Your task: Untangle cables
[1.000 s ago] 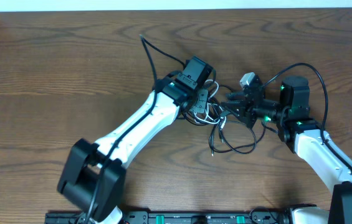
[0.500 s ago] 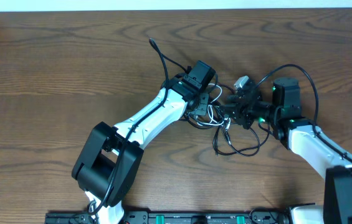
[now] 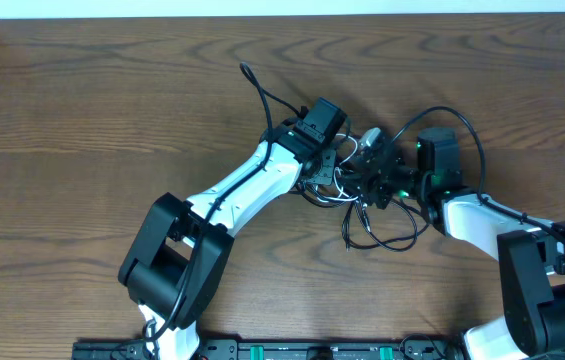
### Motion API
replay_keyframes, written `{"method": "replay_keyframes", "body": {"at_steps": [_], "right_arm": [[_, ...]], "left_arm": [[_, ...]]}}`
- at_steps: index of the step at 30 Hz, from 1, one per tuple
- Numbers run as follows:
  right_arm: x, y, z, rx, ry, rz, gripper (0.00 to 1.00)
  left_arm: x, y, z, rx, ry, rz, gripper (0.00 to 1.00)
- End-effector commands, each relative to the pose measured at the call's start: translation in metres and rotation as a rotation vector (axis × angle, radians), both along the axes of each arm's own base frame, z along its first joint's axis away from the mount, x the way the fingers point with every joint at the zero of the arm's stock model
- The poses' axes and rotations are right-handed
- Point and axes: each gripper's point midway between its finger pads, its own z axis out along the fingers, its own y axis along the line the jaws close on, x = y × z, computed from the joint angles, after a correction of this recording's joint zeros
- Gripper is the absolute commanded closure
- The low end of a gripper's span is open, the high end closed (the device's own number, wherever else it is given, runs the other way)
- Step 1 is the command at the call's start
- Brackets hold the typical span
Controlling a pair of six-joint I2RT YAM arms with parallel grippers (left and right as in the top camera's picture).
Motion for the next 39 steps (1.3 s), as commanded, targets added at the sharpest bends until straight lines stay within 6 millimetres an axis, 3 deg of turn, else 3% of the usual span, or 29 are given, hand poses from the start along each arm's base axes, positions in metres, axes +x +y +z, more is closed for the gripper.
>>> {"method": "replay_keyframes", "body": {"at_steps": [1,16,24,28,33,39], "right_arm": [[0.0,0.006,-0.001,-0.02,-0.016,0.013,0.44],[0.002,0.001,-0.011,-0.073,-0.003,-0.03,0.7],[0.002,0.001,-0.014,-0.075,0.006,-0.03,0.98],[0.001,0.003,-0.01,-0.056,-0.002,-0.015,0.99],[-0.003,0.018,0.011,0.051,-0.039,0.067,0.99],[-0.008,0.02,0.029,0.146,-0.061,0.132,0.99]], "left_arm": [[-0.005,-0.002,-0.01,0.011,0.018,0.0,0.93],[-0.006,-0.005,-0.009,0.01,0.017,-0.007,0.92],[-0.006,-0.005,-0.009,0.009,0.016,-0.008,0.92],[-0.006,-0.005,-0.009,0.01,0.016,-0.008,0.92],[-0.006,-0.005,-0.009,0.01,0.017,-0.008,0.92],[-0.006,-0.005,-0.009,0.01,0.017,-0.008,0.92]]}}
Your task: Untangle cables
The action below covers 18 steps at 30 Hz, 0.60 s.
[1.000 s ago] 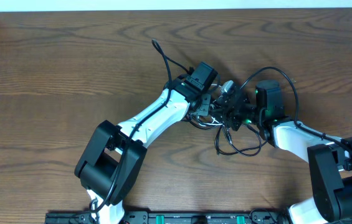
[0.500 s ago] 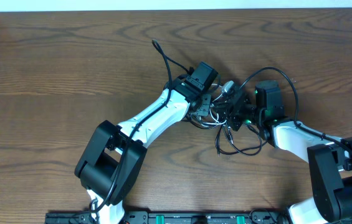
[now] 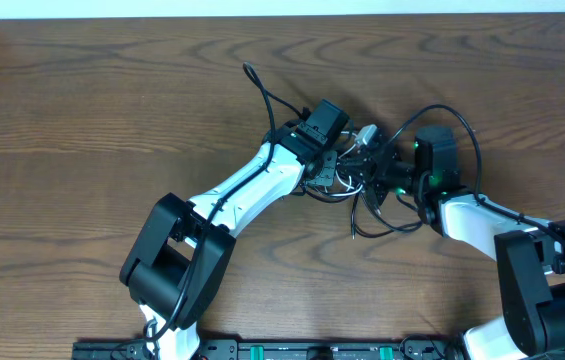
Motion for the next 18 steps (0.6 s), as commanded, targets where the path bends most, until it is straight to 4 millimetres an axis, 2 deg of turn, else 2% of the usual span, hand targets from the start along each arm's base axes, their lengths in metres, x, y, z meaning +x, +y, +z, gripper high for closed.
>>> {"method": "replay_keyframes", "body": {"at_steps": [1,10,18], "right_arm": [[-0.013,0.006,0.016,0.113,0.016,0.11,0.99],[-0.019,-0.023,0.048,0.287,0.006,0.2,0.99],[-0.007,-0.036,0.064,0.327,-0.018,0.163,0.99]], "left_arm": [[-0.004,-0.002,-0.009,-0.001,0.021,0.0,0.92],[-0.004,-0.002,-0.009,-0.001,0.021,0.0,0.92],[-0.004,-0.002,-0.009,0.0,0.021,0.0,0.92]]}}
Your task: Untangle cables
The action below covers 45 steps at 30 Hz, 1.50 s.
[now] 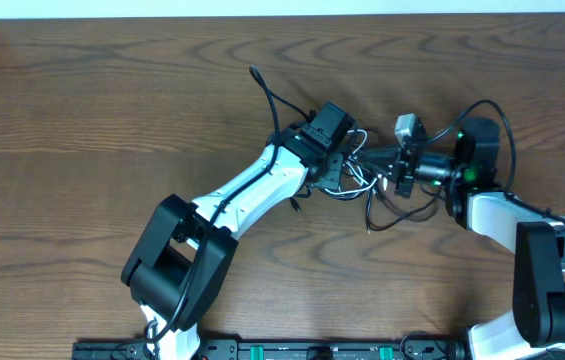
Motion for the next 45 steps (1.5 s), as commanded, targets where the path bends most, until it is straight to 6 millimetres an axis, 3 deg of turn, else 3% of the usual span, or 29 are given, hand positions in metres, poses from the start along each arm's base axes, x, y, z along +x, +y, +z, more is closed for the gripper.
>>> {"method": "replay_keyframes", "body": {"at_steps": [1,7,14,16,22,23,28,36,38,42,45], "right_arm": [[-0.002,-0.002,0.012,0.048,0.024,0.028,0.99],[-0.001,-0.002,0.014,0.052,0.013,0.026,0.99],[0.013,-0.013,0.055,0.141,-0.013,-0.023,0.99],[0.013,-0.013,0.057,0.146,-0.016,-0.023,0.99],[0.01,-0.013,0.026,0.079,0.015,-0.024,0.99],[0.013,-0.016,0.012,0.046,0.049,-0.065,0.9],[0.014,-0.013,-0.019,-0.057,0.092,-0.122,0.74],[0.018,0.014,-0.049,-0.238,0.057,-0.186,0.68],[0.022,0.019,-0.058,-0.303,0.048,-0.235,0.62],[0.024,0.022,-0.069,-0.379,0.047,-0.278,0.62],[0.021,0.024,-0.072,-0.394,0.043,-0.266,0.72]], "left_arm": [[0.001,0.009,-0.009,0.036,0.009,0.026,0.92],[0.001,0.009,-0.009,0.036,0.009,0.026,0.92],[0.001,0.009,-0.009,0.036,0.009,0.026,0.92],[0.001,0.009,-0.009,0.036,0.009,0.026,0.92],[0.001,0.009,-0.009,0.035,0.009,0.027,0.92],[0.001,0.009,-0.009,0.035,0.008,0.026,0.92],[0.005,0.006,-0.007,0.021,-0.009,0.027,0.92],[0.007,0.004,-0.007,0.015,-0.018,0.027,0.92],[0.007,0.004,-0.007,0.015,-0.017,0.027,0.92],[0.007,0.005,-0.007,0.015,-0.017,0.027,0.92],[0.007,0.005,-0.007,0.015,-0.017,0.027,0.92]]}}
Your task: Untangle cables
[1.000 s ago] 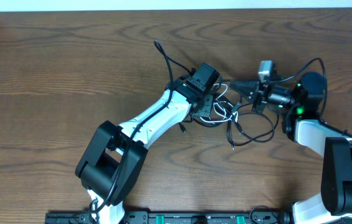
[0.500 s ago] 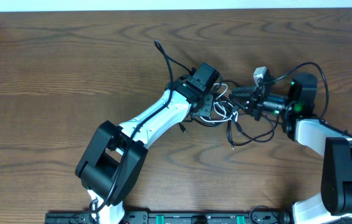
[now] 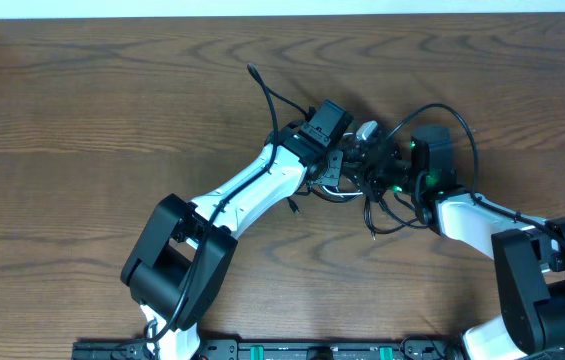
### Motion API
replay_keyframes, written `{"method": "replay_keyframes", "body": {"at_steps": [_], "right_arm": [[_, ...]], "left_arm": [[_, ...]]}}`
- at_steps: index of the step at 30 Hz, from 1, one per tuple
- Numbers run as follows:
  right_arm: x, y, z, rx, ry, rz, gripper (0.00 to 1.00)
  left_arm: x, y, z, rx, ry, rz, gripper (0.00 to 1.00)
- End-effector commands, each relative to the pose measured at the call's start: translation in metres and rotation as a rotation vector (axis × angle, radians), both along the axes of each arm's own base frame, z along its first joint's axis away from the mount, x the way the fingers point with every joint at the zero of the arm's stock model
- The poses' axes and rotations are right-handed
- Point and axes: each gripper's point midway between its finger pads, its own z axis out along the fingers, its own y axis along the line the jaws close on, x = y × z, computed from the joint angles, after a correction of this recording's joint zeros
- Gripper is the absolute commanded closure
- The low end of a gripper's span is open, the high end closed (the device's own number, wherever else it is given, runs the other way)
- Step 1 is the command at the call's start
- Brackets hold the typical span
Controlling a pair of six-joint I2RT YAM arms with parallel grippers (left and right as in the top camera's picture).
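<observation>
A tangle of black and white cables [image 3: 362, 195] lies at the table's middle, between my two grippers. My left gripper [image 3: 338, 168] reaches in from the left and is shut on strands at the tangle's left side. My right gripper [image 3: 376, 172] comes in from the right, close against the left one, shut on the white cable, whose white plug [image 3: 366, 131] sticks up just above it. One black cable end [image 3: 259, 85] trails up and to the left past the left wrist. A black loop [image 3: 387, 222] hangs below the grippers. The fingertips are mostly hidden by cables.
The wooden table [image 3: 92, 120] stretches around the tangle. A black loop of the right arm's own cable [image 3: 462, 125] arcs over its wrist. The arm bases and a black rail [image 3: 262, 350] run along the front edge.
My right gripper has moved back left, from well right of the left gripper to close against it. The white plug came with it. The stretched strands have gone slack, and the lower loop sits more bunched.
Both grippers first sat close together in the tangle, a wide black loop lying below. The loop then shrank and drew upward. After that the right gripper stood far right with the plug, strands taut between the grippers. Now the two are together again.
</observation>
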Motion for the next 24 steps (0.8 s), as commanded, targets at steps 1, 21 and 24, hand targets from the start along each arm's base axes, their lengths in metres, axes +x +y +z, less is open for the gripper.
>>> {"method": "replay_keyframes", "body": {"at_steps": [1,21,24], "right_arm": [[0.004,-0.007,-0.008,-0.061,-0.016,-0.031,0.8],[-0.012,-0.011,0.062,0.297,-0.087,0.219,0.99],[-0.019,-0.024,0.082,0.381,-0.101,0.283,0.99]], "left_arm": [[0.001,0.006,-0.009,0.025,0.008,0.021,0.92],[-0.001,0.007,-0.01,0.03,0.014,0.02,0.92],[-0.001,0.007,-0.01,0.03,0.014,0.02,0.92]]}}
